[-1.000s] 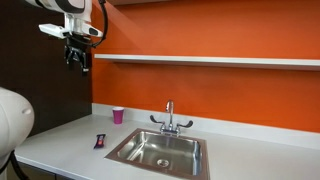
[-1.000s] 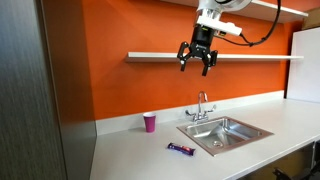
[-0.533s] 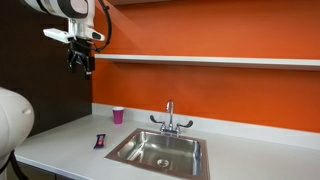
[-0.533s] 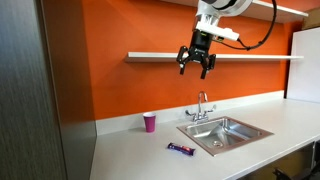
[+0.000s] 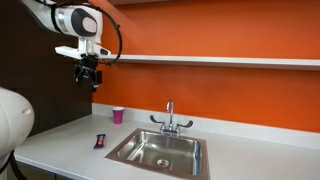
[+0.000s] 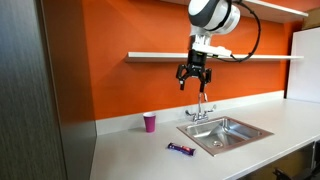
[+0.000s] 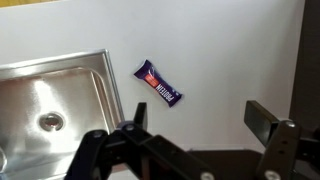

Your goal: Place the protein bar in the sink

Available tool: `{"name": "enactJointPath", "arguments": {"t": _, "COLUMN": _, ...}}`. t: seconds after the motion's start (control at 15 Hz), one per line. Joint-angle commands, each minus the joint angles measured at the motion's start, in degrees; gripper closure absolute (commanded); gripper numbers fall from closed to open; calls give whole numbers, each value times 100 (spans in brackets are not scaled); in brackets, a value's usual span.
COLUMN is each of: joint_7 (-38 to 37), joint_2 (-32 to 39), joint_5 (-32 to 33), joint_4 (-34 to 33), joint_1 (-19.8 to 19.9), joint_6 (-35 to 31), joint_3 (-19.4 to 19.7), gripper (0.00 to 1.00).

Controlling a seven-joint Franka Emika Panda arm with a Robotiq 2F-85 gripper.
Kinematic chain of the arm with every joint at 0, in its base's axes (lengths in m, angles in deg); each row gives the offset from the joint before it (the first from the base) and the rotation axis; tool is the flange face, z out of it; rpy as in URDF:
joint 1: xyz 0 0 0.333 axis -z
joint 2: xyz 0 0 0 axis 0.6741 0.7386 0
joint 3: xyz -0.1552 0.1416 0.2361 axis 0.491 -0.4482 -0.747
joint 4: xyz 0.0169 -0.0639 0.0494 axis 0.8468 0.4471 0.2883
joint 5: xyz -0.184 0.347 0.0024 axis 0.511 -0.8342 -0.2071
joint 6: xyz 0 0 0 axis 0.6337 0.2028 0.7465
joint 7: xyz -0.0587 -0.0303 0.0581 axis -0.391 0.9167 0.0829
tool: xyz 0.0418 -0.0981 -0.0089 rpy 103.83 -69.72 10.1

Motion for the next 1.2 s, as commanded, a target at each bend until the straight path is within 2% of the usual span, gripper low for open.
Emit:
{"name": "enactJointPath", "arguments": {"t": 0.0, "joint_7": 255, "joint_2": 538, "joint_5": 223, "joint_4": -166, "joint_1": 37, "joint_6": -277, "joint_3": -13, "gripper": 0}}
{"name": "enactJointPath", "arguments": {"t": 0.53, "joint_7": 599, "joint_2": 1687, "joint_5": 288, "joint_4": -138, "joint_1": 10, "joint_6": -1543, "joint_3": 38, "gripper": 0}}
{"name": "enactJointPath", "arguments": {"t": 1.13, "joint_7": 667, "joint_2": 2775, "joint_5": 528, "joint_4": -183, "joint_1": -69, "joint_6": -2164, "joint_3": -18, "gripper": 0}}
